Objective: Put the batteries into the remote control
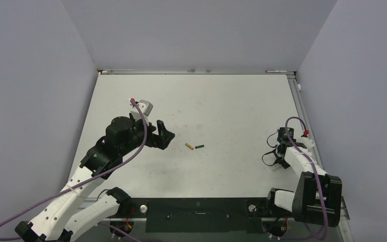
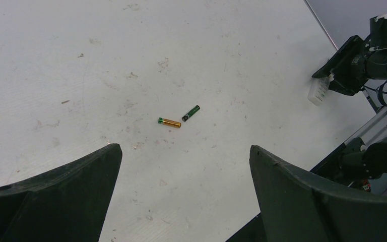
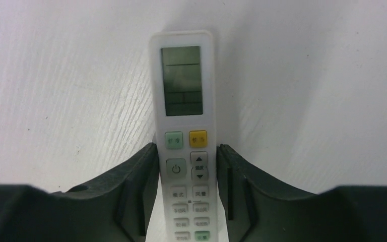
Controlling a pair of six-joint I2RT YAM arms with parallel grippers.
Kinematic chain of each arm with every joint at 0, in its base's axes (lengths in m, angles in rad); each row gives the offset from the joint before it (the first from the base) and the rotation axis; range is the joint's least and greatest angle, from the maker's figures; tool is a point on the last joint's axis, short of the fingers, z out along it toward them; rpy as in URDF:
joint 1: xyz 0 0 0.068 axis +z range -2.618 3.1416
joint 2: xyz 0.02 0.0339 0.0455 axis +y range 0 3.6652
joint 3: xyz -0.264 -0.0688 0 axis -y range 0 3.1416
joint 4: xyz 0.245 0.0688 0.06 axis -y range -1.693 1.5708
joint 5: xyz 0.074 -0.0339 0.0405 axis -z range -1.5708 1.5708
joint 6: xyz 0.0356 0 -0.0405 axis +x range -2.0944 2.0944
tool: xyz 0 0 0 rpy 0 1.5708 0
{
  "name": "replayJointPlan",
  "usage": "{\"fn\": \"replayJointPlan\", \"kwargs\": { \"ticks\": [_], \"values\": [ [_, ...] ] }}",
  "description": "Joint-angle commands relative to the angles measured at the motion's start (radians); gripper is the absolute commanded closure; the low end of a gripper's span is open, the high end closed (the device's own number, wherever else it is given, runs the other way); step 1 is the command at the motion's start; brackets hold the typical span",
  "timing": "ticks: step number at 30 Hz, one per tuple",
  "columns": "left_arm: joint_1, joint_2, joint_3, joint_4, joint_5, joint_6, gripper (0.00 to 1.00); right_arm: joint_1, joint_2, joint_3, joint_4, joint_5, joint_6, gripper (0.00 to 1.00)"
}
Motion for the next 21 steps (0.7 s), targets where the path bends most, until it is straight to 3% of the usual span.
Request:
{"fn": "replayJointPlan", "kwargs": {
  "ticks": [1, 4, 21],
  "values": [
    [0.005, 0.001, 0.041, 0.020, 0.013, -0.004, 0.04, 0.023, 0.034, -0.063, 0.014, -0.122, 0.028, 0.64],
    [0.005, 0.003, 0.041, 0.021, 0.013, -0.006, 0.04, 0.028, 0.039, -0.060, 0.016, -0.132, 0.027, 0.90],
    [0.005, 0.020, 0.040, 0.019, 0.020, -0.009, 0.04, 0.182, -0.041, 0.052, -0.025, -0.122, -0.044, 0.92]
  ]
}}
